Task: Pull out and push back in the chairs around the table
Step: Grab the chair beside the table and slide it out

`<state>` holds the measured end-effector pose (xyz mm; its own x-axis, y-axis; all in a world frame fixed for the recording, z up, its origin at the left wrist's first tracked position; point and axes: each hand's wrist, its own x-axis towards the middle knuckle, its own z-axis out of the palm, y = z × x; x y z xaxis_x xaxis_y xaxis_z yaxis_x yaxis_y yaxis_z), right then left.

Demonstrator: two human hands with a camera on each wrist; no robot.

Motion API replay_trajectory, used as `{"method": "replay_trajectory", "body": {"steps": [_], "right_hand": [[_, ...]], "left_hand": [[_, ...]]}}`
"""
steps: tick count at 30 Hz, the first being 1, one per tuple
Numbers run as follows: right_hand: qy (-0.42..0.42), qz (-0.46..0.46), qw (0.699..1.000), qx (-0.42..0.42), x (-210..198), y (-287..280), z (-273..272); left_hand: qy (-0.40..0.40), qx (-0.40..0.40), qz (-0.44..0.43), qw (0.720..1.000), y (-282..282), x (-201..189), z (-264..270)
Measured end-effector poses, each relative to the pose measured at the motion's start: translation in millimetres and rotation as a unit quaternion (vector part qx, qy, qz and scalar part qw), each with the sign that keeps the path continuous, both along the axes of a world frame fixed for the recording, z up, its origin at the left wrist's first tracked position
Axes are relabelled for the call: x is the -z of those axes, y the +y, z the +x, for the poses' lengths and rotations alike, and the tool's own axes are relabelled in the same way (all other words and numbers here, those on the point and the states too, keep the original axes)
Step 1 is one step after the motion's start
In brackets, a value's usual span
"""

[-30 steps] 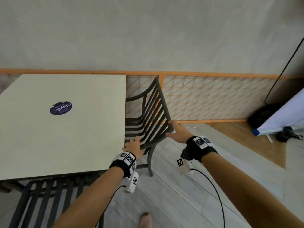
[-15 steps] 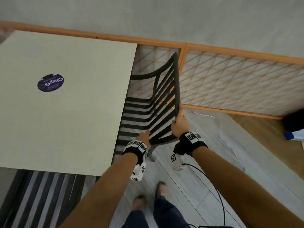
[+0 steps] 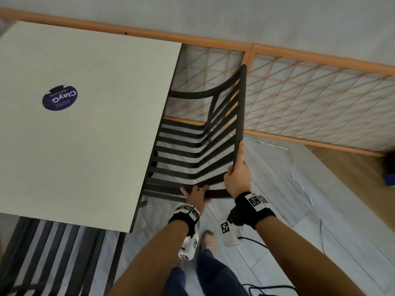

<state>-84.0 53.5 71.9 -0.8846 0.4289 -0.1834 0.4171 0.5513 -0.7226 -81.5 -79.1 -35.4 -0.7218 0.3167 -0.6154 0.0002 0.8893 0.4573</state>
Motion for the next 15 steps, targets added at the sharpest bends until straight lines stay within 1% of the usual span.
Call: {"method": "replay_trajectory", "body": {"steps": [4, 7, 10, 13, 15], "right_hand": [[0.013, 0.013, 1.0, -0.01, -1, 6, -16], [0.017, 0.015, 1.0, -0.005, -3, 4, -7], [0.001, 0.017, 1.0, -0.006, 1, 2, -1], [-0.007, 0.03, 0.999, -0.011, 8, 6, -9], [-0.006, 0.035, 0.999, -0.017, 8, 8, -12]], "left_hand": [[0.011, 0.023, -0.003, 1.0, 4, 0, -17], [0.014, 0.03, -0.015, 0.999, 0, 1, -11], [0.031, 0.037, -0.024, 0.999, -3, 1, -1], [0.046, 0.014, -0.004, 0.999, -6, -5, 1], [0.048, -0.03, 0.032, 0.998, -12, -10, 3]]}}
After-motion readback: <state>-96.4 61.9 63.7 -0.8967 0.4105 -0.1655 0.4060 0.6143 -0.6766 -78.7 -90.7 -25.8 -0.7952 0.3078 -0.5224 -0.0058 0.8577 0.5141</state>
